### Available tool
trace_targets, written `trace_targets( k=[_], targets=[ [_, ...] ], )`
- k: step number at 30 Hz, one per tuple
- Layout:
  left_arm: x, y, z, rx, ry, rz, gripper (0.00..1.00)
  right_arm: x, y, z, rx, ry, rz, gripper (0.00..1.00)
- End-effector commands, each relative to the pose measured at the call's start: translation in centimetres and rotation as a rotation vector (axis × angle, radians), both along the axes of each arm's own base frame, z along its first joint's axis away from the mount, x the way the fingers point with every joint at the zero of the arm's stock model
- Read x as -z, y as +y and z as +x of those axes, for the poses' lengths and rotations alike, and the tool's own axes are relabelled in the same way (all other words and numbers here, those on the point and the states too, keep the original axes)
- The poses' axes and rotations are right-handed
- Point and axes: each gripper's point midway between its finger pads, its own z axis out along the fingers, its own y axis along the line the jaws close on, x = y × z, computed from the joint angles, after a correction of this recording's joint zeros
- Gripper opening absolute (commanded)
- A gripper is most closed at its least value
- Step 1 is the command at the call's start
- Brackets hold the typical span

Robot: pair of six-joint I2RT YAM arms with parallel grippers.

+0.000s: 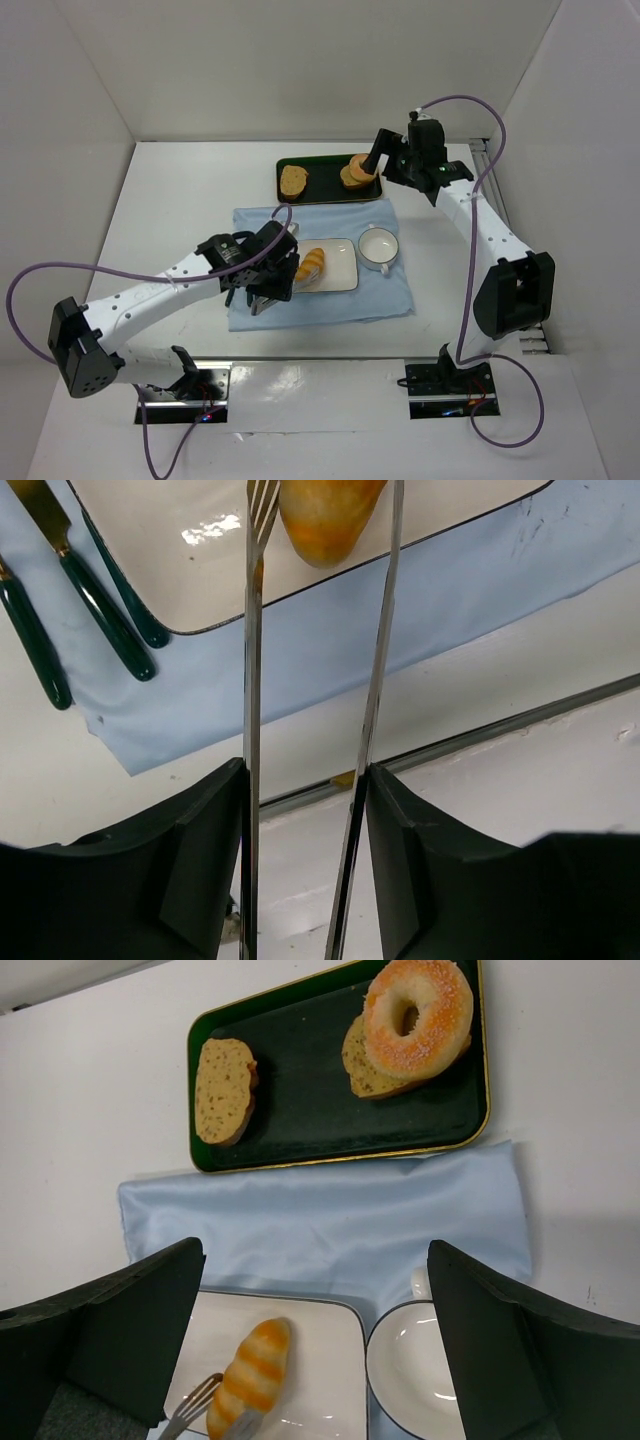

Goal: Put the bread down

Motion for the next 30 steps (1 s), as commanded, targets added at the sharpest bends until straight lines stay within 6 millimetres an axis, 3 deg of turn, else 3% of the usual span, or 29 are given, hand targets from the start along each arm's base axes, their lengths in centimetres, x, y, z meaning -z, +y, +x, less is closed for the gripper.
trace_targets(
  k=[1,10,19,23,26,30],
  targets=[
    [-0.3,0.1,-1.2,0.001,0.031,-0.02,0.62,-1.9,0.5,0.3,-0.015,-0.064,0.044,1.0],
    [-2.1,1.5,-2.1,-0.032,0.015,-0.033,0.67,-1.1,0.7,0.4,-0.021,-0.043,0.075,1.0],
    [-9.1,4.5,-1.4,-0.194,-0.163,-0.12,0.67,-0.7,1.2,0.5,-0.042,-0.038,0.097,1.0],
    [-11.4,7.4,-0.4,-0.342,-0.284,-0.127,0.67,-0.7,1.5,0.3,-0.057,-0.035,0.106,1.0],
    [-11.6,9.7,0.6,-0.434,-0.374,-0.067,0.66,-1.4,1.4,-0.3,-0.058,-0.04,0.107,1.0],
    [-9.3,12.4,1.7,-0.531,-0.387,0.072,0.66,-0.9,1.5,-1.3,-0.071,-0.021,0.122,1.0]
  ],
)
